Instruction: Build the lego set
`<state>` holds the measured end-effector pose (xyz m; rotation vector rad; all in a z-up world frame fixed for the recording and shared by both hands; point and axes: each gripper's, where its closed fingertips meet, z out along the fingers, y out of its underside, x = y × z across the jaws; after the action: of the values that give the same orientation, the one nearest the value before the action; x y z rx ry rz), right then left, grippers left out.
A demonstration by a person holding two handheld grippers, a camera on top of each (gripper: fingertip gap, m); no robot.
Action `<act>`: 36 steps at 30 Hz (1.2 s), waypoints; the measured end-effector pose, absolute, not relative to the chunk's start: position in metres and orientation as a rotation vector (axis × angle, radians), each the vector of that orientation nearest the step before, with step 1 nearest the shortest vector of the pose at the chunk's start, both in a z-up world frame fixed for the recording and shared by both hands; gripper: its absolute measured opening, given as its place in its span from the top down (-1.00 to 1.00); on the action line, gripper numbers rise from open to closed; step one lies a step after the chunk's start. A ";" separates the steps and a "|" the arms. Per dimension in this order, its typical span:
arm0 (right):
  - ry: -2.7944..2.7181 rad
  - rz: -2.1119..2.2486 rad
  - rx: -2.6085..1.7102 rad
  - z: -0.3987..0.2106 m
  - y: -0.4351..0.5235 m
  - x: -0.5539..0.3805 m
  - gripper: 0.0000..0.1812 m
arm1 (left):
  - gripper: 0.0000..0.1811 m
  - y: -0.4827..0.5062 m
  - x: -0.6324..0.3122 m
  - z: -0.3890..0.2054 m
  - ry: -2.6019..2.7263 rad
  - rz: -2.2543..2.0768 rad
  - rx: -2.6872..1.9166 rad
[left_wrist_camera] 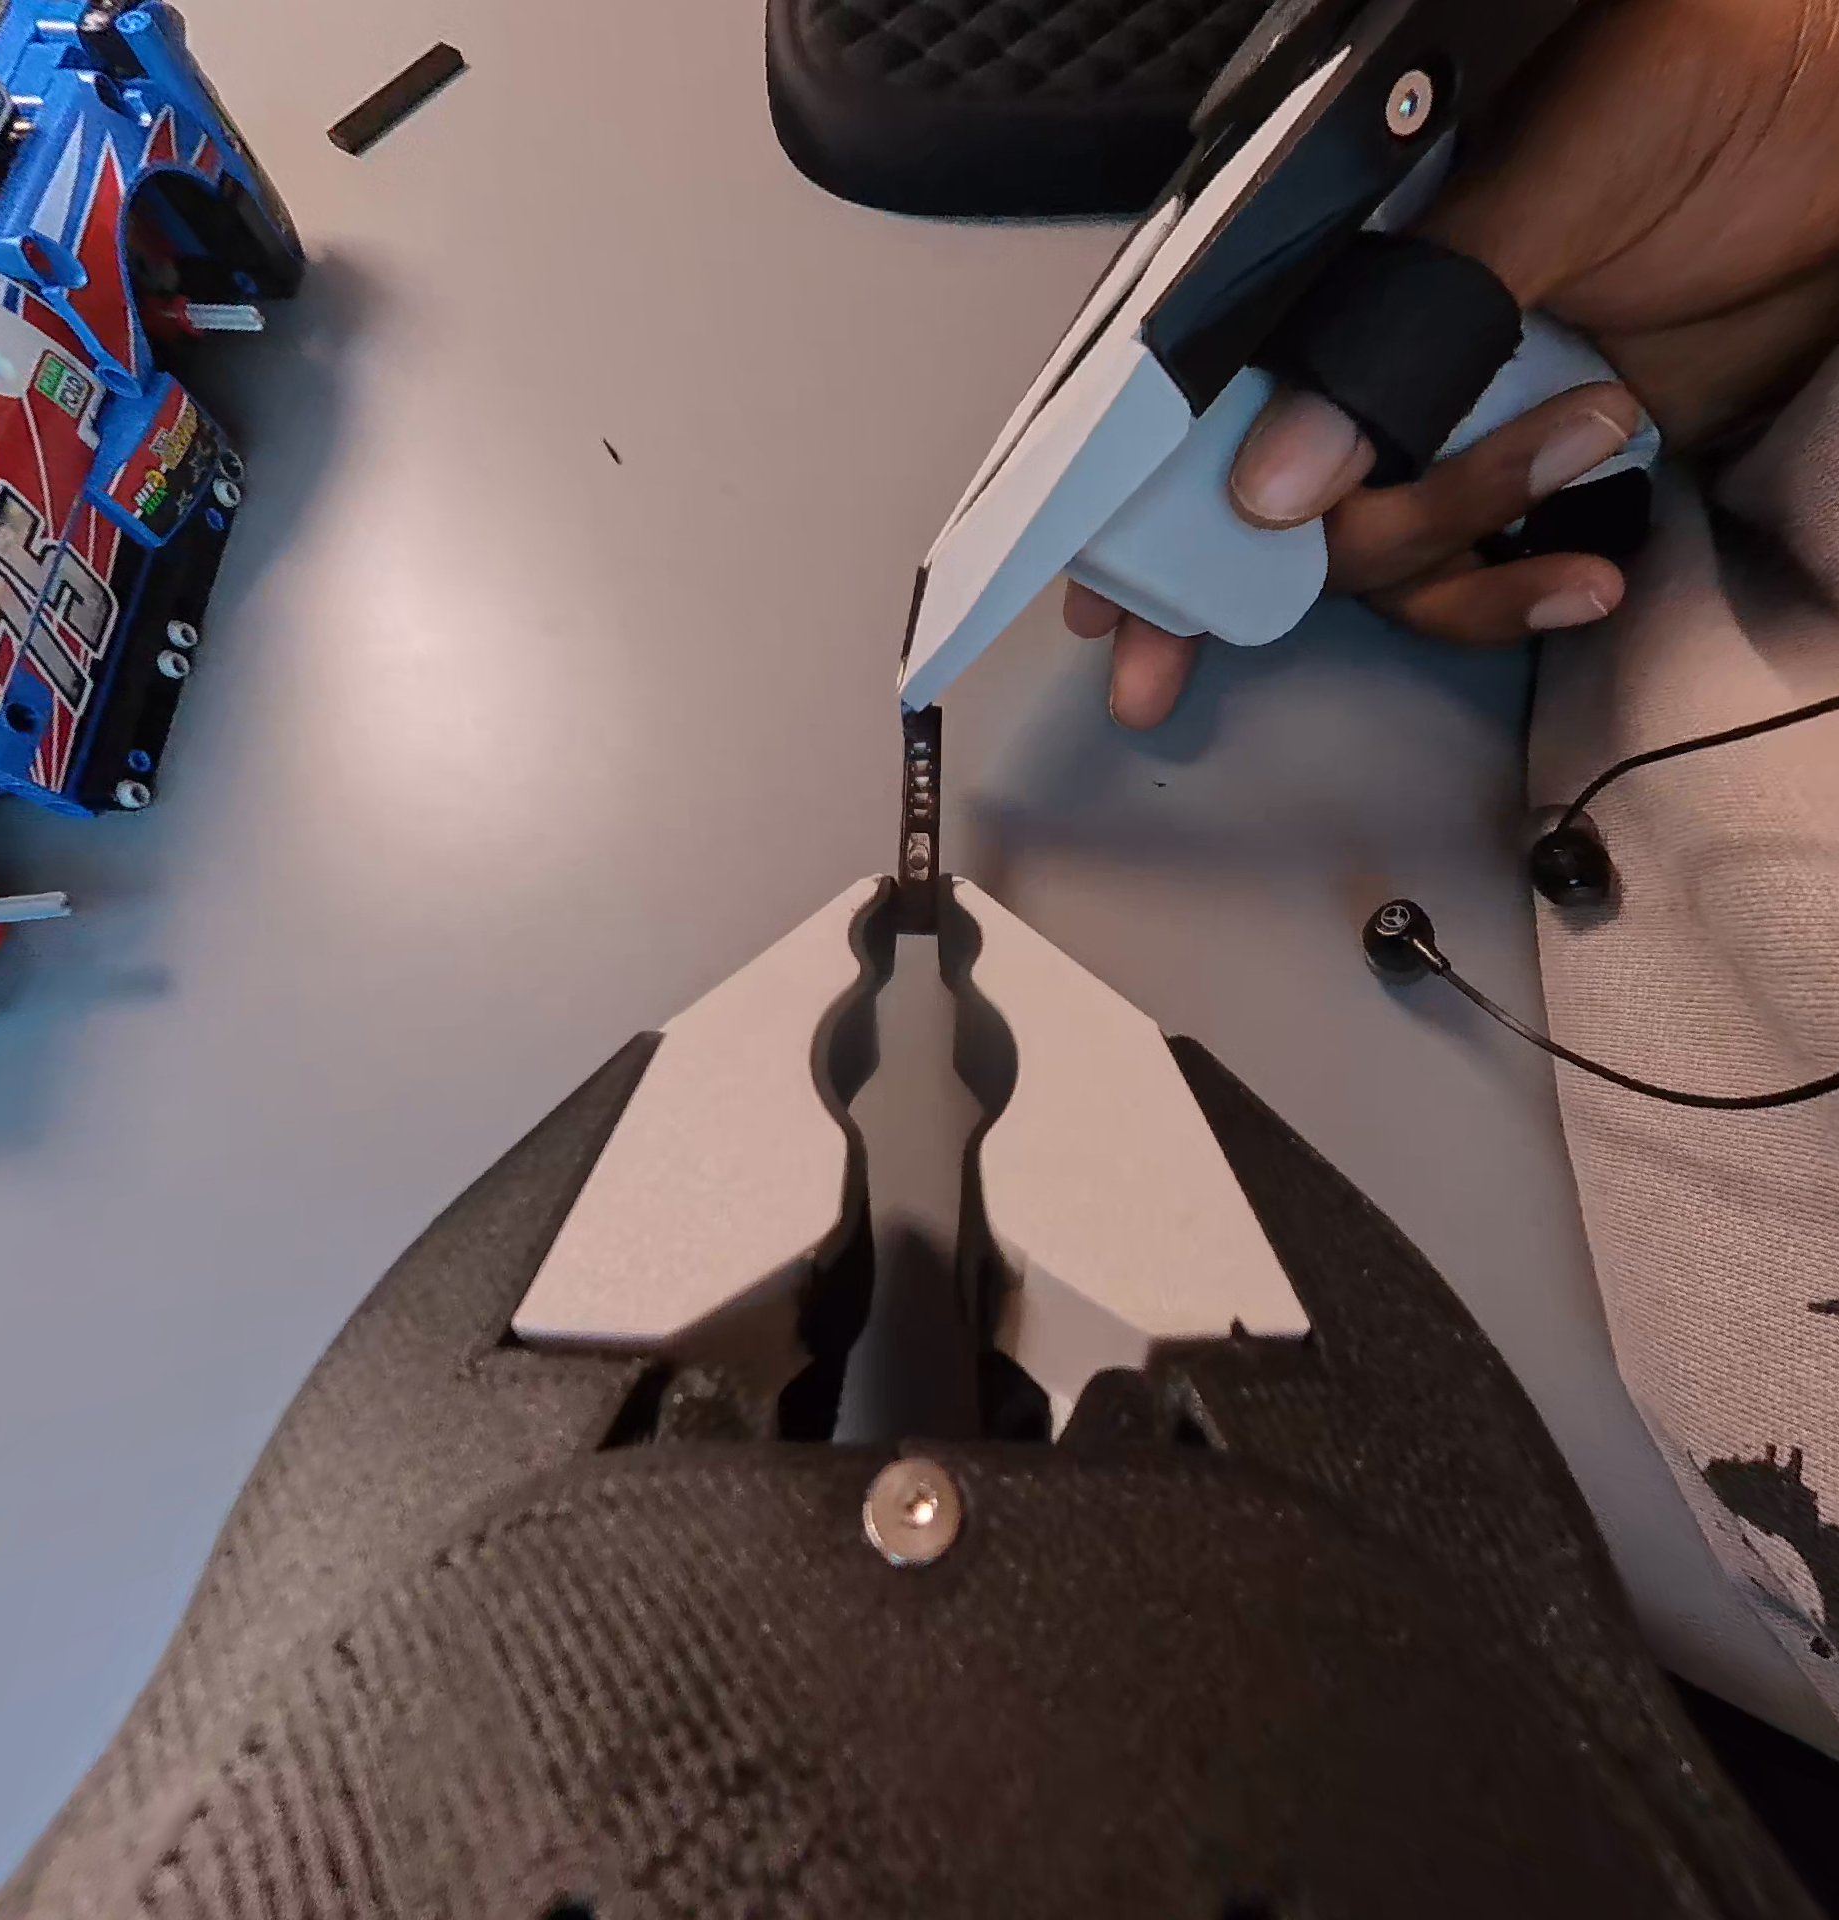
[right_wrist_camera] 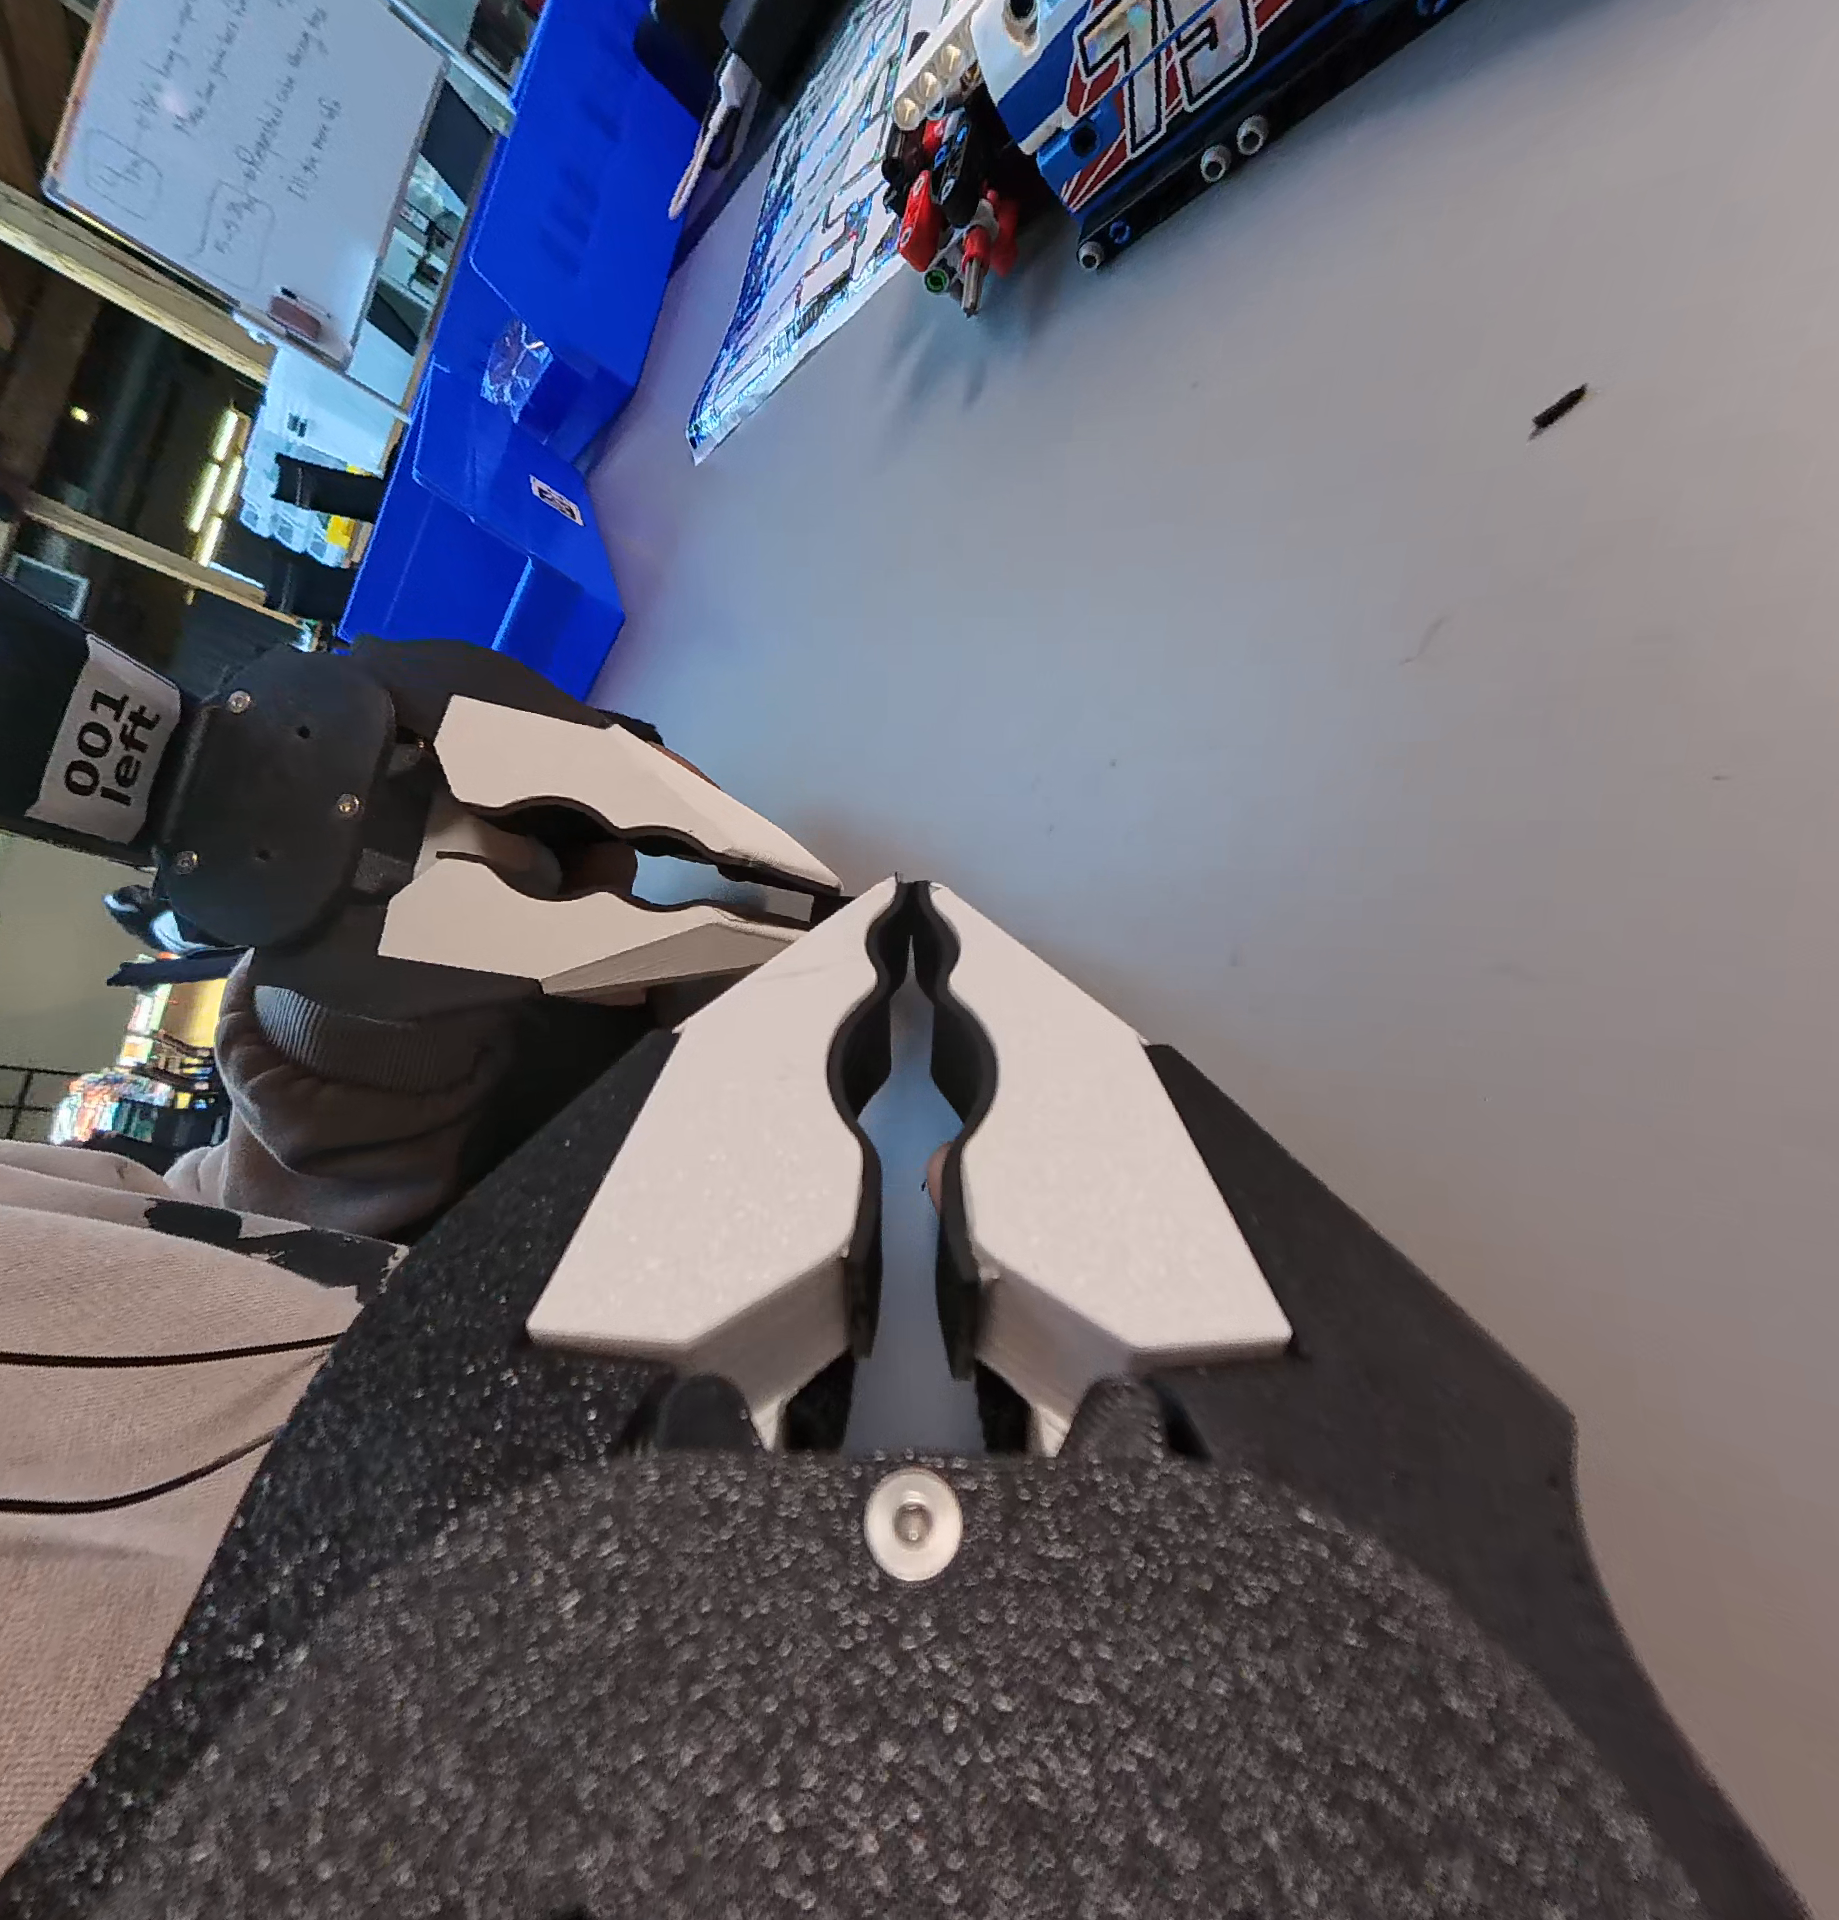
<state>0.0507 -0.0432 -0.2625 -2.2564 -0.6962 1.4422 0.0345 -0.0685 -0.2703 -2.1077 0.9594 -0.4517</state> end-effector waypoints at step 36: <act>-0.690 1.595 -2.125 -0.234 -0.031 0.064 0.84 | 0.83 -0.058 0.032 -0.238 0.790 -0.573 -1.972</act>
<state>0.0639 -0.0312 -0.2338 -2.1254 -0.6897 1.5950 0.0319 -0.0581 -0.2376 -1.9715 0.7903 -0.5734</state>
